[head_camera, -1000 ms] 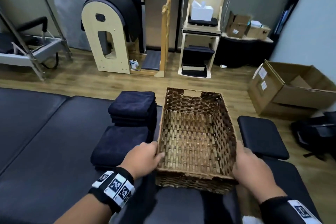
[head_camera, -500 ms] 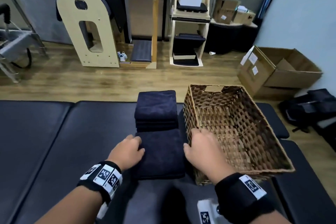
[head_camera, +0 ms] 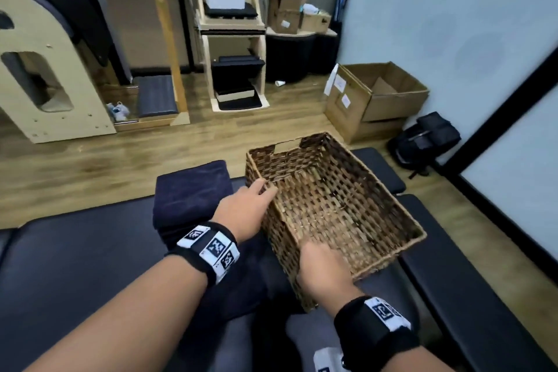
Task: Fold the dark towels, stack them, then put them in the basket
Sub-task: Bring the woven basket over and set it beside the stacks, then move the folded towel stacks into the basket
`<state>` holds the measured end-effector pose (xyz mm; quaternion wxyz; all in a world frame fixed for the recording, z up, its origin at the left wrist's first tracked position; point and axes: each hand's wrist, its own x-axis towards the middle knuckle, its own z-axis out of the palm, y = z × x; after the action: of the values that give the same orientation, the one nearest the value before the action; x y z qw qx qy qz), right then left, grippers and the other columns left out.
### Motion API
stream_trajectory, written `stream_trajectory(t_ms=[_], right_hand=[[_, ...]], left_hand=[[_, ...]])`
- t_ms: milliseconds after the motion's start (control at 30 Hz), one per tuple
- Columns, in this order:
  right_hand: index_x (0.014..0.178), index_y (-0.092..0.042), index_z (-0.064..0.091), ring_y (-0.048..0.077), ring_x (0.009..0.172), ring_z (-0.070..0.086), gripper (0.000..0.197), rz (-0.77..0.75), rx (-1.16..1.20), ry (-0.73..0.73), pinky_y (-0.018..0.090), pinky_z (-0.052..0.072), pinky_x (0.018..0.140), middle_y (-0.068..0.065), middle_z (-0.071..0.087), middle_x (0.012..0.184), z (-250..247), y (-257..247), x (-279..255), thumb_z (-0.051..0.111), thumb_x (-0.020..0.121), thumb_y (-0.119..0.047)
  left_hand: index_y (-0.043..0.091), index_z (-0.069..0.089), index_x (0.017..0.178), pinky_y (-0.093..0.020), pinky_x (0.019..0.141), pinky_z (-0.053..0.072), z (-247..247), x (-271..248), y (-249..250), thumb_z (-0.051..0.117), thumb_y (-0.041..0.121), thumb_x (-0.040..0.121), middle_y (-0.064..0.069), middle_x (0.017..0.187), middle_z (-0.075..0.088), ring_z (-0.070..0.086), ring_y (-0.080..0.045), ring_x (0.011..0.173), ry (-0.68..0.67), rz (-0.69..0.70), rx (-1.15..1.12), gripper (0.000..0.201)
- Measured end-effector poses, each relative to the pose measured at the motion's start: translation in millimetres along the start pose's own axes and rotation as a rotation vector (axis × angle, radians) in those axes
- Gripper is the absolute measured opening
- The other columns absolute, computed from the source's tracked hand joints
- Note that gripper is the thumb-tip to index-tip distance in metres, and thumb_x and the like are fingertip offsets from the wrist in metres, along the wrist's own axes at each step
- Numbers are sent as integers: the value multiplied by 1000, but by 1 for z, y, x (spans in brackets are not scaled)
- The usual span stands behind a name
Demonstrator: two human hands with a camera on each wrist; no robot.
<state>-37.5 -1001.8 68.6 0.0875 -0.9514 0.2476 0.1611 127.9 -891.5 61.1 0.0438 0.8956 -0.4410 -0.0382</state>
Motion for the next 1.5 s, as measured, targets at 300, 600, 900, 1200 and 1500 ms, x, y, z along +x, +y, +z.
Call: stream_trajectory(t_ms=[300,600,900,1200,1500], right_hand=[[104,-24,67,33,107,66,33,159,-45,30,37,47,79,6,71,103,-20,132,0,53,81,-5],[107,-22,68,28,116,48,29,300,-67,139,35,44,90,-3,32,70,-38,195,16,45,94,-12],[119,-25,66,23,133,41,37,227,80,79,27,42,90,-5,35,96,-32,204,31,40,100,-8],[116,-24,61,28,117,51,34,-71,-195,157,42,41,95,1,66,122,-49,103,9,50,86,-14],[138,-6,51,28,135,46,46,-536,442,31,34,34,114,11,50,144,22,-98,-22,55,95,-24]], left_hand=[[31,49,126,-56,110,20,6,54,44,49,18,94,-6,135,56,45,-29,130,-15,74,265,35],[20,61,100,-40,78,50,22,13,95,50,33,97,-5,103,70,67,-32,99,-175,182,114,17],[20,63,97,-41,79,53,23,-17,116,55,40,94,-9,105,67,65,-34,101,-260,95,4,21],[18,62,86,-35,71,49,11,-62,51,43,39,96,3,85,57,54,-20,81,251,72,-100,30],[14,54,116,-43,90,50,35,-144,-46,46,54,95,-12,119,59,60,-34,111,-185,-605,-116,47]])
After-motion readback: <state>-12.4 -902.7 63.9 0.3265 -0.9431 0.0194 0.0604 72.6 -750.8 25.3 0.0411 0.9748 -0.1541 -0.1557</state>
